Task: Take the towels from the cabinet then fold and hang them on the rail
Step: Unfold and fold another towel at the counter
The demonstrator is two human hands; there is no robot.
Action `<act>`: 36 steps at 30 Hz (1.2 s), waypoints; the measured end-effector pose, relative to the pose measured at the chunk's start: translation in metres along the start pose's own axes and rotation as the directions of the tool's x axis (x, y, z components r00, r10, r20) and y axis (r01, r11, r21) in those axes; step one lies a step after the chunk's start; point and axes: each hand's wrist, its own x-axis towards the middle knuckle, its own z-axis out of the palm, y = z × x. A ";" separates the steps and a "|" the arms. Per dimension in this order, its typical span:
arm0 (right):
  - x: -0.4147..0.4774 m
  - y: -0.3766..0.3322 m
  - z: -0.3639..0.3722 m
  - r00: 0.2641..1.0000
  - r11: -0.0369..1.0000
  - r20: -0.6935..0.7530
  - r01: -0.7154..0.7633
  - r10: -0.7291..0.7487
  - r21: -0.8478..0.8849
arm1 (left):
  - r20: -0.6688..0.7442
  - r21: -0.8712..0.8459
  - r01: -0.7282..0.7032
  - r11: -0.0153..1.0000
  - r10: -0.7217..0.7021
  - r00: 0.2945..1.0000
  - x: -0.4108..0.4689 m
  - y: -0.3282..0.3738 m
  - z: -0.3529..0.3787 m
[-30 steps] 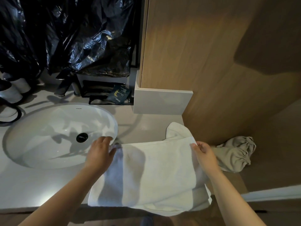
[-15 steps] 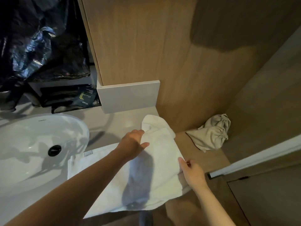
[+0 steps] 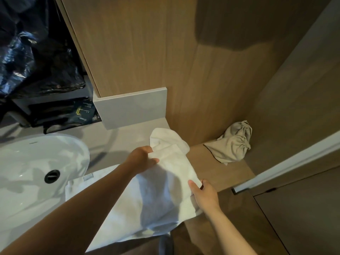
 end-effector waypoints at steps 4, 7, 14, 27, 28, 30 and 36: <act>-0.002 -0.008 0.004 1.000 0.999 0.012 0.023 -0.022 -0.032 | -0.082 -0.167 0.045 0.985 -0.060 0.995 -0.008 -0.007 -0.008; -0.005 -0.014 0.015 0.999 0.995 0.002 0.045 -0.045 -0.085 | -0.162 -0.227 0.092 0.970 -0.131 0.978 -0.018 -0.024 -0.020; -0.034 -0.036 0.083 0.977 0.979 0.159 0.166 -0.146 -0.119 | -0.272 -0.197 0.145 0.970 -0.196 0.942 -0.062 -0.087 -0.062; -0.064 -0.079 0.160 0.922 0.996 0.377 0.093 -0.087 0.003 | -0.336 -0.226 0.287 0.931 -0.351 0.874 -0.117 -0.160 -0.083; -0.065 -0.080 0.158 0.912 0.993 0.406 0.014 -0.059 0.113 | -0.337 -0.223 0.289 0.931 -0.351 0.874 -0.116 -0.160 -0.082; -0.068 -0.083 0.149 0.888 0.946 0.456 -0.106 -0.048 0.306 | -0.363 -0.238 0.265 0.934 -0.339 0.868 -0.113 -0.158 -0.083; -0.079 -0.099 0.112 0.891 0.934 0.397 0.074 -0.219 0.350 | -0.407 -0.192 0.153 0.969 -0.221 0.887 -0.112 -0.136 -0.102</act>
